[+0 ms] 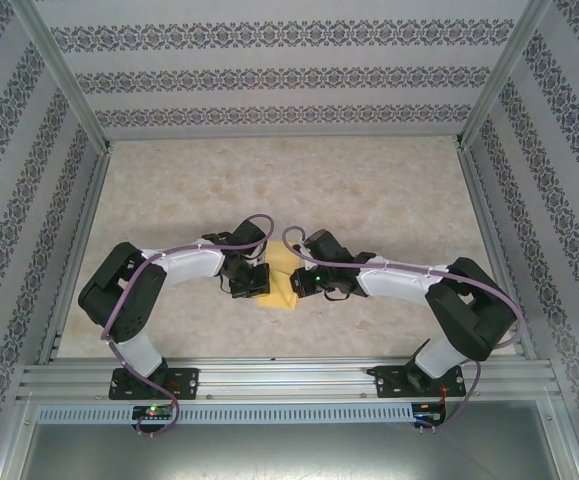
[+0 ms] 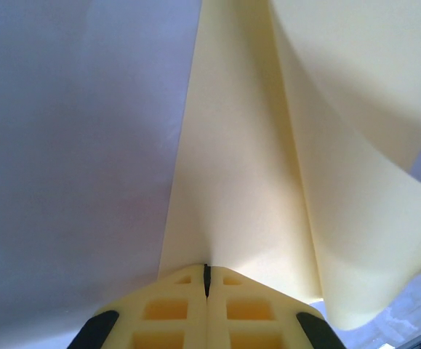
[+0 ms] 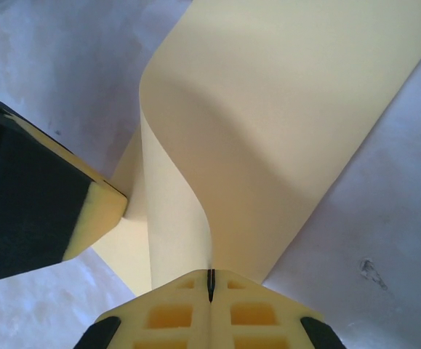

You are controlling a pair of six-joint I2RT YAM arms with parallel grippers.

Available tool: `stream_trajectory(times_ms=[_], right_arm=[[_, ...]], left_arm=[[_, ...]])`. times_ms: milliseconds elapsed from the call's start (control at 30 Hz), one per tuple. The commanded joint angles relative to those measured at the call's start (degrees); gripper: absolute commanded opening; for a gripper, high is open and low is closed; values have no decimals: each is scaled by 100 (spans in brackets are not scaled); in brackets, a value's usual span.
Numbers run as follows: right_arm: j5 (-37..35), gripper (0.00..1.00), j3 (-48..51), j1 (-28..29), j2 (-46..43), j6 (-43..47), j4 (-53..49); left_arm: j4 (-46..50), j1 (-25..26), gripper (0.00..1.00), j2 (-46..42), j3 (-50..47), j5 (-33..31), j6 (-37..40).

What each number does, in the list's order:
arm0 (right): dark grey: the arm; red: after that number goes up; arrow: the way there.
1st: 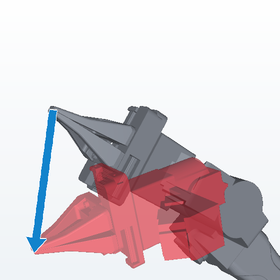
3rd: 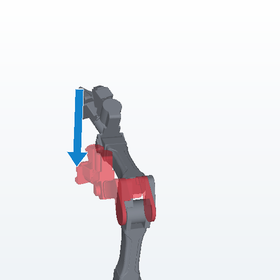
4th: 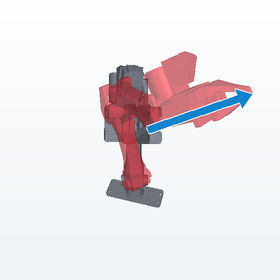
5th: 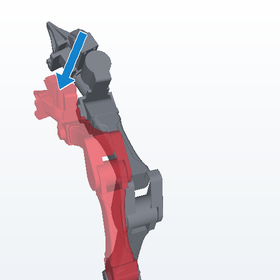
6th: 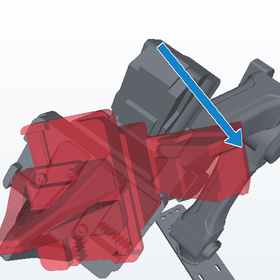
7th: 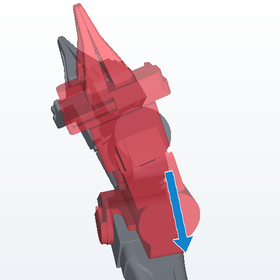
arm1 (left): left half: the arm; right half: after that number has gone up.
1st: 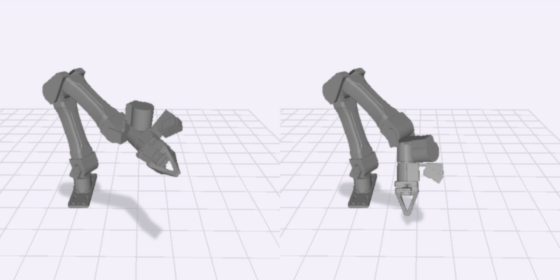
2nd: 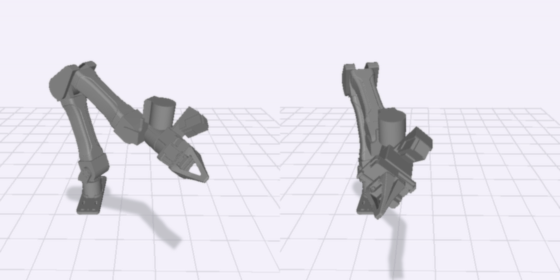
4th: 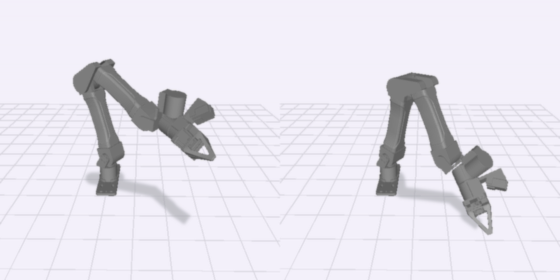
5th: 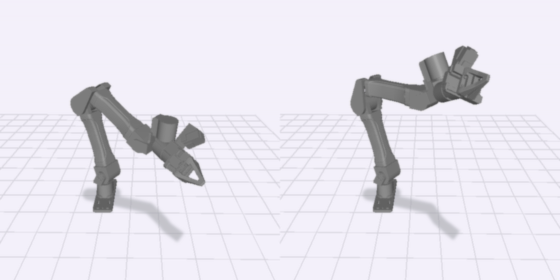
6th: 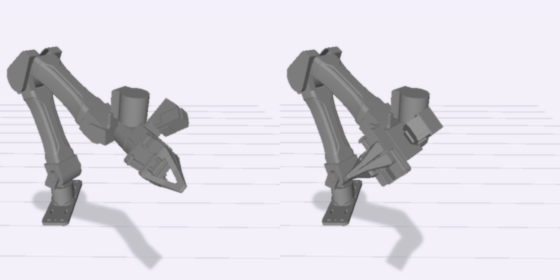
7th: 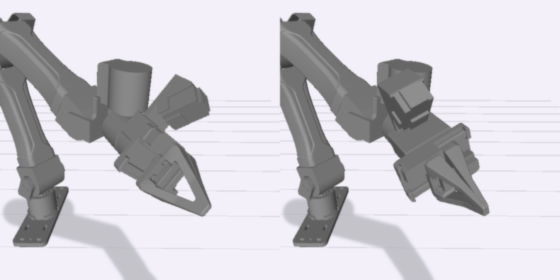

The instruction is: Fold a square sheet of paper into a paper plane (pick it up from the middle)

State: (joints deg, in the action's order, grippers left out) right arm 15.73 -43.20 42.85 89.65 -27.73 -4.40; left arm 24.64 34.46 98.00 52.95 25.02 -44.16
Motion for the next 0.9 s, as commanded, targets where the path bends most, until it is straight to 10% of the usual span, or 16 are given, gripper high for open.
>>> stream_trajectory(times_ms=[0,867], right_arm=[[28,3,-190,-55,118,327,-264],[-474,3,-861,-118,596,858,-939]], left_arm=[[223,61,5,154,81,-152,126],[322,61,4,290,171,-153,213]])
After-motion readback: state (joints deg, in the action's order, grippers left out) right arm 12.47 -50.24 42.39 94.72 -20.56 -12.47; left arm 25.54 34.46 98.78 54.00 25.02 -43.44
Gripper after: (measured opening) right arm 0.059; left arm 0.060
